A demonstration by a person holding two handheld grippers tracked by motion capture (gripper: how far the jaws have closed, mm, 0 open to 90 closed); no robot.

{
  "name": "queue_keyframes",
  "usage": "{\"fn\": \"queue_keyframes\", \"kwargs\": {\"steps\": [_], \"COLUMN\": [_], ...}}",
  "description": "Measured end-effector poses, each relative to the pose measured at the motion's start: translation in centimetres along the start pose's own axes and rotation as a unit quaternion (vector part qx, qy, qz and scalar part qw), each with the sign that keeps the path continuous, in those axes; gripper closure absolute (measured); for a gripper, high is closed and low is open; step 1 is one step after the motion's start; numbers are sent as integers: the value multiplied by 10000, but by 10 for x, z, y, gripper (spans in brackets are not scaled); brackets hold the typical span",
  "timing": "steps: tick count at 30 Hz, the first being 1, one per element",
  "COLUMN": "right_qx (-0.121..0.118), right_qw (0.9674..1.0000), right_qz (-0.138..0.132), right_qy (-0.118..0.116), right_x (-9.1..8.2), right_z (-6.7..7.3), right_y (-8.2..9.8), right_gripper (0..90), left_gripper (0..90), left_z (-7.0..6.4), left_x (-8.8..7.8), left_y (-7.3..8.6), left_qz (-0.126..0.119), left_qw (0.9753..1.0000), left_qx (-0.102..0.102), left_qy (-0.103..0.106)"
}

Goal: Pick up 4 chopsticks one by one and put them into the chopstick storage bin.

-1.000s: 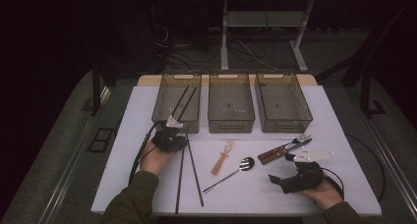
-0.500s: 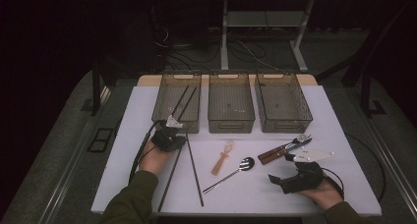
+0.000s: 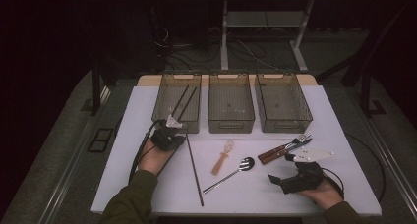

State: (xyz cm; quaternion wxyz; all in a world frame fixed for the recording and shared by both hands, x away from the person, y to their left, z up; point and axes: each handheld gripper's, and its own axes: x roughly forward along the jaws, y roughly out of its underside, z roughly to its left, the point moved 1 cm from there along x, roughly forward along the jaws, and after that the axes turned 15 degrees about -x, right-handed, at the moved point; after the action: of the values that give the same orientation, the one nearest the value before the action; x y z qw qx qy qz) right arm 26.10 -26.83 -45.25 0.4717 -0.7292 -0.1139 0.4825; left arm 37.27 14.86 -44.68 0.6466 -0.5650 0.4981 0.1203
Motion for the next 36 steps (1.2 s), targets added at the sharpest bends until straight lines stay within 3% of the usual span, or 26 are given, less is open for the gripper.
{"fn": "queue_keyframes", "kwargs": {"steps": [6,8,13,17,22,30,36], "right_qx": [0,5,4,-9,-14,-11,-16], "right_qw": [10000,10000,10000,10000,10000,10000,10000], "right_qz": [-2,-3,-7,-9,-12,-1,10], "right_qy": [-3,-5,-7,-11,-10,3,6], "right_x": [0,0,-1,-1,-1,-1,0], "right_z": [0,0,0,0,0,0,1], "right_y": [0,0,0,0,0,0,0], "right_gripper": [14,14,14,14,14,14,14], "left_gripper": [839,793,676,642,640,691,732], "left_z": [1,2,5,7,4,2,5], "left_x": [-1,-4,-23,-40,-54,-70,-72], "left_y": [1,2,12,25,42,66,77], "left_qz": [-3,-34,-152,-256,-293,-225,-101], "left_qw": [10000,9999,9995,9983,9979,9986,9983], "left_qx": [-75,-77,-167,-371,-423,-421,-524], "left_qy": [45,64,241,366,393,234,248]}}
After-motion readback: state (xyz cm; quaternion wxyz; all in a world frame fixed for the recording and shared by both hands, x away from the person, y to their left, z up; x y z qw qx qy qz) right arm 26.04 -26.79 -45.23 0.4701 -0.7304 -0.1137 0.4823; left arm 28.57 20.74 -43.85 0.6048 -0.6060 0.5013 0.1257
